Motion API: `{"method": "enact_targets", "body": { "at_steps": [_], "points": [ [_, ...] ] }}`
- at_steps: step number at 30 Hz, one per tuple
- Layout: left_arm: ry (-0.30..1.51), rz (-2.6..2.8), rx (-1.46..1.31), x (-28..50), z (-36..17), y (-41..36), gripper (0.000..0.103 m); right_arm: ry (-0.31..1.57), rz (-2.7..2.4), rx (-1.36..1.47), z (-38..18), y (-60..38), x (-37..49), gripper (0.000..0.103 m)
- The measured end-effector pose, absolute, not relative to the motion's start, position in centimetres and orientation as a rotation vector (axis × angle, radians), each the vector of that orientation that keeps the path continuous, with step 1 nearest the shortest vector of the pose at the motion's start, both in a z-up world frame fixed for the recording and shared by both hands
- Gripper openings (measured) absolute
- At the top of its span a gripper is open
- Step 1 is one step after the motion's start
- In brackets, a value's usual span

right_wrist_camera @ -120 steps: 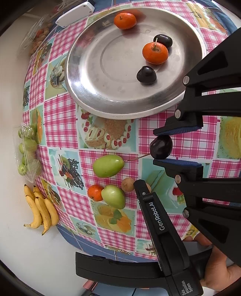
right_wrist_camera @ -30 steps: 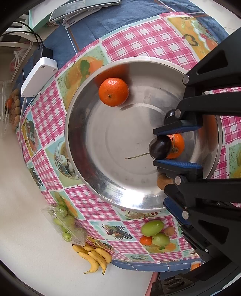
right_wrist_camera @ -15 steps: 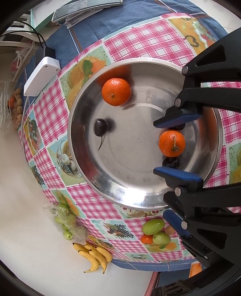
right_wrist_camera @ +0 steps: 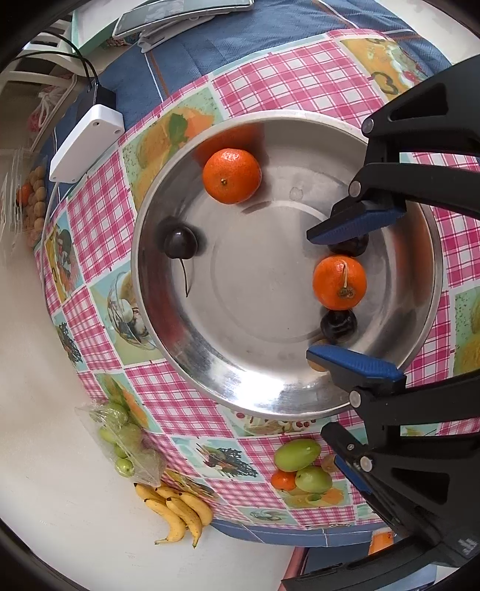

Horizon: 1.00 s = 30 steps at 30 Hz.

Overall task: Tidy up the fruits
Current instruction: 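Open both tools to drop the plum and kiwi into the bowl, then withdraw both tools from the bowl toward the green mangoes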

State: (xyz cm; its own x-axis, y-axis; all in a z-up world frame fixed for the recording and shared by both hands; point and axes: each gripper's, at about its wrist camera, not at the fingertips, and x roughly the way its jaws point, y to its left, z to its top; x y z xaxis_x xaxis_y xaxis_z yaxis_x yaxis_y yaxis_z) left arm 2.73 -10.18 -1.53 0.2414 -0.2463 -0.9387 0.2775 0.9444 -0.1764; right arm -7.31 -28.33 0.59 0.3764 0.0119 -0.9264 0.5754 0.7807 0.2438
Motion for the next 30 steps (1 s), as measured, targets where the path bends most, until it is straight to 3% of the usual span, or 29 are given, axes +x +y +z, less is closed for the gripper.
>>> {"method": "enact_targets", "body": {
  "at_steps": [11,13,15,18,28,30],
  "points": [
    [1.328,-0.32,-0.059,3.3,-2.1,-8.6,0.08,1.167,-0.378,0.541,0.5,-27.6,-6.7,0.059],
    [1.334,-0.307,-0.066,3.4,-2.3,-8.4,0.086,1.171,-0.379,0.53,0.4,-27.5,-6.6,0.064],
    [1.337,-0.292,-0.068,3.3,-2.3,-8.1,0.092,1.171,-0.384,0.512,0.4,-27.5,-6.5,0.079],
    [1.32,-0.269,-0.057,3.4,-2.3,-7.9,0.103,1.165,-0.387,0.483,0.6,-27.3,-6.4,0.083],
    [1.289,-0.233,-0.04,3.5,-2.2,-7.4,0.103,1.178,-0.413,0.456,0.4,-27.3,-6.4,0.085],
    [1.277,-0.225,-0.032,3.5,-2.1,-7.3,0.103,1.179,-0.418,0.461,0.3,-27.4,-6.4,0.098]
  ]
}}
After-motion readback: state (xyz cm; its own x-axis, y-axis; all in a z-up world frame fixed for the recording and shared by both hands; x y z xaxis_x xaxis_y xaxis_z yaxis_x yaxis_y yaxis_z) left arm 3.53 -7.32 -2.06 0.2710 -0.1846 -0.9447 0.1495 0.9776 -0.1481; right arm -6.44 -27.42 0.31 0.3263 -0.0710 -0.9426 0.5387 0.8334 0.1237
